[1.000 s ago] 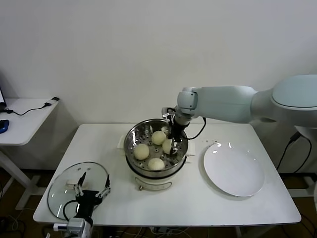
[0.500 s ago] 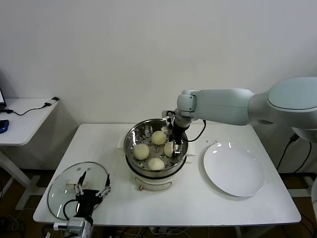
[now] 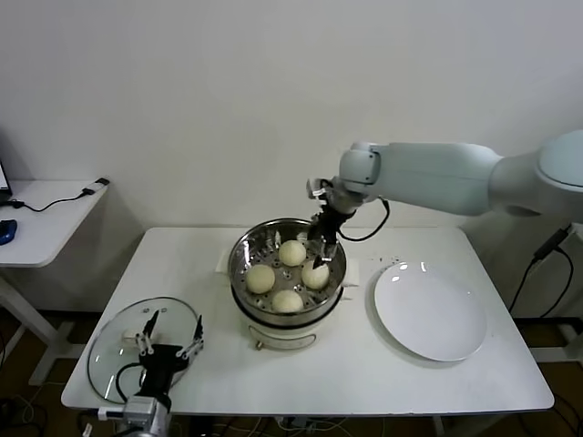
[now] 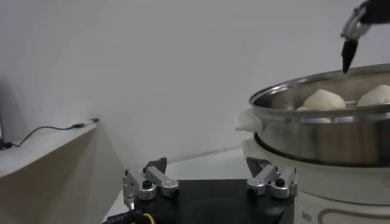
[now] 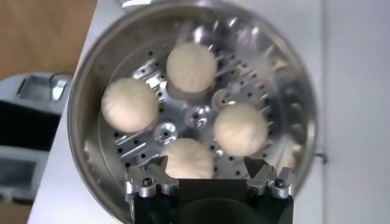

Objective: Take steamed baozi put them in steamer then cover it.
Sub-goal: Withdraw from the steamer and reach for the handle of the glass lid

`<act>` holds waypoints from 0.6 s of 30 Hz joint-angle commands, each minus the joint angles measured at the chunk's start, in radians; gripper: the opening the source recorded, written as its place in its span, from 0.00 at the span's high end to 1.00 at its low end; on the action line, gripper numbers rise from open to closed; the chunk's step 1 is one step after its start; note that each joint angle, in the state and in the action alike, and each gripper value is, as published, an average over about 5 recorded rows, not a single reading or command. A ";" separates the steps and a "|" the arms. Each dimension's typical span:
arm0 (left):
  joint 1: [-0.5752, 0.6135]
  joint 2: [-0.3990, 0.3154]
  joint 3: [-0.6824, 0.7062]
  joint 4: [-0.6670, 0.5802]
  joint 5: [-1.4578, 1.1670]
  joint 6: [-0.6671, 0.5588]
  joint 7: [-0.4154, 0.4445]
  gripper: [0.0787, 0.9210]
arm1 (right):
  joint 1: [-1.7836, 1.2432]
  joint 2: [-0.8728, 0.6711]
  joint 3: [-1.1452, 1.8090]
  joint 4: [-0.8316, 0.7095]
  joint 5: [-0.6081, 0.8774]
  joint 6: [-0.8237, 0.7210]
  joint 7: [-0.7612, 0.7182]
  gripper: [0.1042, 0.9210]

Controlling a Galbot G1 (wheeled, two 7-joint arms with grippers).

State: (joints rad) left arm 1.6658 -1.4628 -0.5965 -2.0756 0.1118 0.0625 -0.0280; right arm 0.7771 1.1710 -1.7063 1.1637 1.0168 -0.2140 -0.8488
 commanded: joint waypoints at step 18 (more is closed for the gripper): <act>-0.006 -0.009 -0.035 -0.044 0.119 -0.006 0.027 0.12 | -1.139 -0.603 1.313 0.398 -0.092 0.403 0.602 0.12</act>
State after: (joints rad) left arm 1.6597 -1.4675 -0.6186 -2.1103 0.1571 0.0542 -0.0083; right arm 0.2188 0.7244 -1.0215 1.4414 0.9912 0.0998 -0.3959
